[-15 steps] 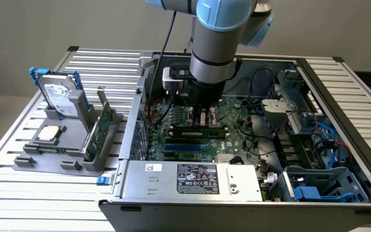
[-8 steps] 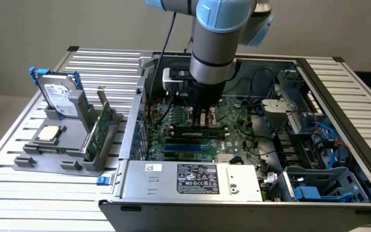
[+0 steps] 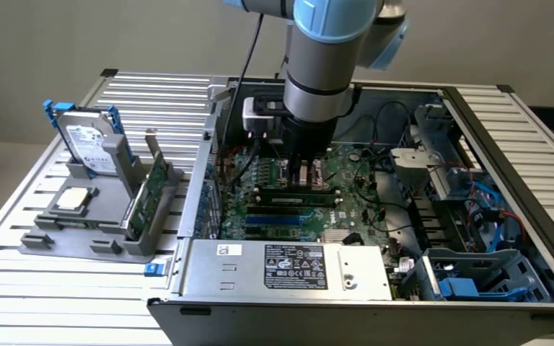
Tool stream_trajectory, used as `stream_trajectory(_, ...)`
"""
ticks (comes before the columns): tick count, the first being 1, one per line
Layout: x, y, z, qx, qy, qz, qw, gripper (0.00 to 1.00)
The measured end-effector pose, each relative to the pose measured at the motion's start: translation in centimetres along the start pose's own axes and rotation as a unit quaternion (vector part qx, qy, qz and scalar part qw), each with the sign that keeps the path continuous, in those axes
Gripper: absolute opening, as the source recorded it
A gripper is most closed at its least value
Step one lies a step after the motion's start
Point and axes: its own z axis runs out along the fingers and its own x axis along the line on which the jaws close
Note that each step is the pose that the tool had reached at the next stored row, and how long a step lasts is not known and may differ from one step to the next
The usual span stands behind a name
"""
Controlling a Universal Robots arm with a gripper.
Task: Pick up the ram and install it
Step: 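Press down the ram until it locks into place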
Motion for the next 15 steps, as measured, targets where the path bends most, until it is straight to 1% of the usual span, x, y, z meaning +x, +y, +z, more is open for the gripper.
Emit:
stream_trajectory(1,0.0,0.01,-0.37,0.0000,0.0000,0.000,1.0000,0.11)
stream_trajectory(3,0.0,-0.04,-0.81,-0.0001,0.0001,0.000,1.0000,0.11)
stream_trajectory(7,-0.1,-0.31,-1.30,0.0000,0.0001,0.000,1.0000,0.11)
stream_trajectory(11,-0.1,-0.67,-2.17,0.0000,0.0001,0.001,1.0000,0.11)
stream_trajectory(15,0.0,-1.05,-2.68,0.0000,0.0001,0.001,1.0000,0.11)
